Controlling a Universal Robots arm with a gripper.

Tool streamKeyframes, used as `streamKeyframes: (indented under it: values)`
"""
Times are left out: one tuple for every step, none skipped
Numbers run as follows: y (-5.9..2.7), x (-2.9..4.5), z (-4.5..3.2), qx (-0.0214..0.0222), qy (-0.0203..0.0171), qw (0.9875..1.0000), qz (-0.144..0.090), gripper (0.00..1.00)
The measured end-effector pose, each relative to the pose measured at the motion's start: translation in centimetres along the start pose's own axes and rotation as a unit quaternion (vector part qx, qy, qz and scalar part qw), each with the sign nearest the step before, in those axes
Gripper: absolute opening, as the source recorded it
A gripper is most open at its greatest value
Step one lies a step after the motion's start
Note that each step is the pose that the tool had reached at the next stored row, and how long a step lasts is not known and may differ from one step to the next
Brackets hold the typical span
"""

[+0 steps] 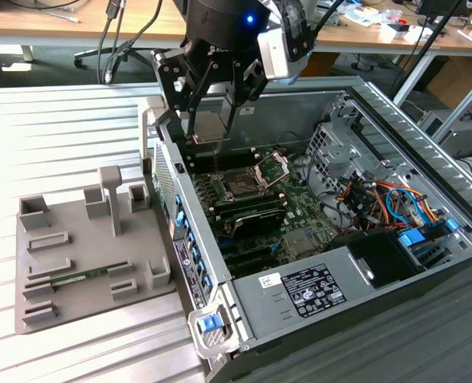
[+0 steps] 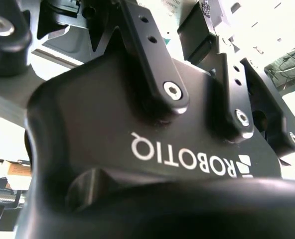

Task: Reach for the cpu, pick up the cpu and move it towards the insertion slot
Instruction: 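Pick up the cpu and move it towards the insertion slot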

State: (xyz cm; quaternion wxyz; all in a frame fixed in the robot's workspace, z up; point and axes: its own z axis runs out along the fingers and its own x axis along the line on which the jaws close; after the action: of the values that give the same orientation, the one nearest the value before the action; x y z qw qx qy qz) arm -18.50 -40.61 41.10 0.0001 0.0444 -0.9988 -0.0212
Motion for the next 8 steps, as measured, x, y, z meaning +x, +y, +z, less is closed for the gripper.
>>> streamKeyframes:
  values:
    - [-0.01, -0.07, 0.0, 0.0, 0.0, 1.0, 0.0, 0.55]
    - [-0.01, -0.14, 0.0, 0.0, 0.0, 1.0, 0.0, 0.55]
    - [-0.02, -0.25, 0.0, 0.0, 0.0, 1.0, 0.0, 0.55]
    - [-0.03, -0.32, 0.0, 0.0, 0.0, 1.0, 0.0, 0.55]
    - [-0.03, -0.39, 0.0, 0.0, 0.0, 1.0, 0.0, 0.55]
    - [-0.05, -0.53, 0.0, 0.0, 0.0, 1.0, 0.0, 0.55]
    - [-0.05, -0.6, 0.0, 0.0, 0.0, 1.0, 0.0, 0.55]
    - [-0.06, -0.66, 0.0, 0.0, 0.0, 1.0, 0.0, 0.55]
